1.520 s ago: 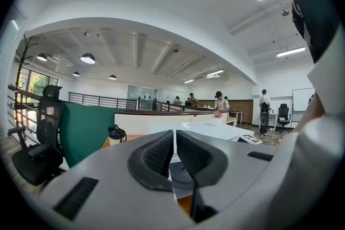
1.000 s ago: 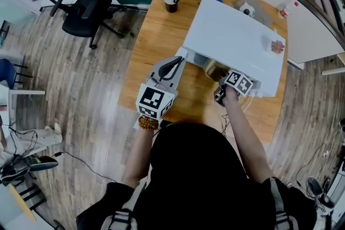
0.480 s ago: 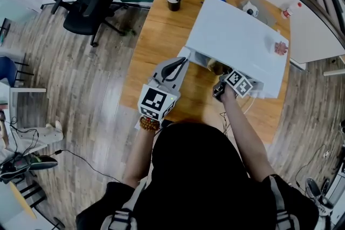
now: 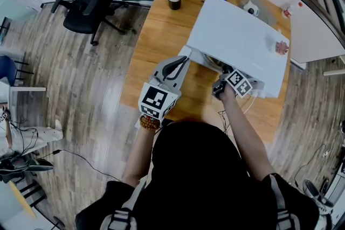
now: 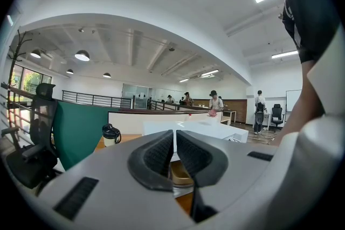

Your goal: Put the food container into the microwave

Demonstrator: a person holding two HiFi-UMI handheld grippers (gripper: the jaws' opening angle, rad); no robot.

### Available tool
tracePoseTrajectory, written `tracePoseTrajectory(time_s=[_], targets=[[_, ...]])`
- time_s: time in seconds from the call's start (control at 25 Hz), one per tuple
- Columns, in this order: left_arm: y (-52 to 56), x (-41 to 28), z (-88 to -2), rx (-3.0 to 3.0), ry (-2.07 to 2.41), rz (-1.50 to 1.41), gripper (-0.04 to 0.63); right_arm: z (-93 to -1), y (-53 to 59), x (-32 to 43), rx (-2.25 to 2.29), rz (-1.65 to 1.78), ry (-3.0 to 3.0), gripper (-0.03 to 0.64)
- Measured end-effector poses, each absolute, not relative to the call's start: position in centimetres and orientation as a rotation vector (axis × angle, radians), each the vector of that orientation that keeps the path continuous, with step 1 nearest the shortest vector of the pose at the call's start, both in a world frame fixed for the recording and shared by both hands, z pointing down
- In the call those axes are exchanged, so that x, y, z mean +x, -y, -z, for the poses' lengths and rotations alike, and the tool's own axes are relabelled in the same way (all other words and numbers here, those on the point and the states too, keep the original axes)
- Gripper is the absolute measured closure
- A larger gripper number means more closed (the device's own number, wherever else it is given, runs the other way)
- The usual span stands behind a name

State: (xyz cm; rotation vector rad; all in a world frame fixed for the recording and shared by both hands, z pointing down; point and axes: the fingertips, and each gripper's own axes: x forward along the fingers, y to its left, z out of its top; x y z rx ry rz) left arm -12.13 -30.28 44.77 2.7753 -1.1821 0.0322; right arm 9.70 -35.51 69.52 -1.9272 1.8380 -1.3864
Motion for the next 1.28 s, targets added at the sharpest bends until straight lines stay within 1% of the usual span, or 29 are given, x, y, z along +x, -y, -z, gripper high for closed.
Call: tracePoseTrajectory(time_s=[0.12,0.64,1.28], targets=[[30.3,-12.1,-44.8,2.775,1.183,-0.029,0.560,-69.8,34.9,9.9,-1.938,1.405,-1.821,0.476],[30.3,-11.9,-44.9,2.790,1.174,-0.013,0.560,-70.2,32.6,10.5,-1.926,1.421,-1.774,0.491],[30.5,-12.2,-45.4,2.780,1.176,-0.017,0.560,-69.2,30.7,11.5,-1.922,1.403,-1.751,0.492]])
